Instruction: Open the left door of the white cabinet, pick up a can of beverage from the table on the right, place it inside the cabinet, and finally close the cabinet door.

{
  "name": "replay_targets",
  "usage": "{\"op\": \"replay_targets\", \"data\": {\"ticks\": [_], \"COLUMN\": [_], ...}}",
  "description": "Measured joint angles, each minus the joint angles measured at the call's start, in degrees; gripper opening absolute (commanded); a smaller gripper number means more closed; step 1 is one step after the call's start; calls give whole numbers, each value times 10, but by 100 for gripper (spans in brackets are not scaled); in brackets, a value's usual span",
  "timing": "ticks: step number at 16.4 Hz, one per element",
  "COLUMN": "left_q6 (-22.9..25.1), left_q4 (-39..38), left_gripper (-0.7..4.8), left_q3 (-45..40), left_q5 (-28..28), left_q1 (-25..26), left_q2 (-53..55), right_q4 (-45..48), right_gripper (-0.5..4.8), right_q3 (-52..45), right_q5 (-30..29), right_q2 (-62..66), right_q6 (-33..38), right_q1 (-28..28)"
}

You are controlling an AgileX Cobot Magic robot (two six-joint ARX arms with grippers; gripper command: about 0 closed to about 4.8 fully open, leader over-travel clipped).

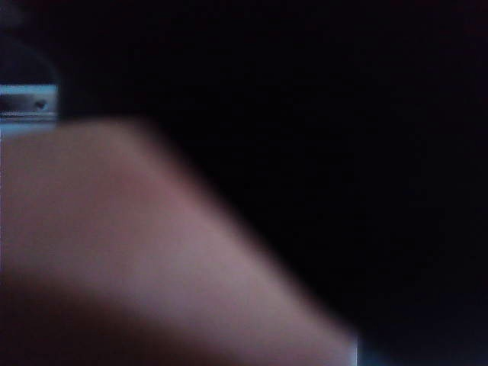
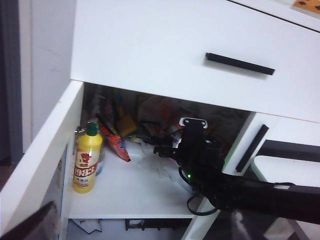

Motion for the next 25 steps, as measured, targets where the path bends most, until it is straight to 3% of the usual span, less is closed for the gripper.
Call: {"op": "replay_targets", "data": {"ticks": [2,4,5,9,17,18,20,21,22,23,25], "left_q6": [0,0,0,0,0,0,0,0,0,0,0], "left_q4": [2,11,13,13,13,13,13,13,13,20,43], "left_gripper": [479,479,479,479,479,479,479,479,479,479,479], "left_q3": [0,0,0,0,0,0,0,0,0,0,0], "left_q5": [-3,-4,-4,-5,-10,-11,-20,-26,-30,-36,-45], "left_q1": [0,0,0,0,0,0,0,0,0,0,0], "left_q2": [0,0,0,0,0,0,0,0,0,0,0], "right_q4": [-1,0,-1,20,24,24,41,67,106,134,138], "right_gripper": [339,355,398,468,463,449,360,289,118,21,-6], "right_q3": [0,0,0,6,6,6,6,9,10,10,10], "right_q5": [0,-1,0,2,-2,-18,-66,-95,-130,-157,-213], "right_q2": [0,0,0,-8,-7,-7,-7,-7,-7,-9,-12], "right_q6": [0,0,0,0,3,9,49,90,131,170,236], "right_q1": [1,2,2,2,2,2,3,4,7,14,30]}}
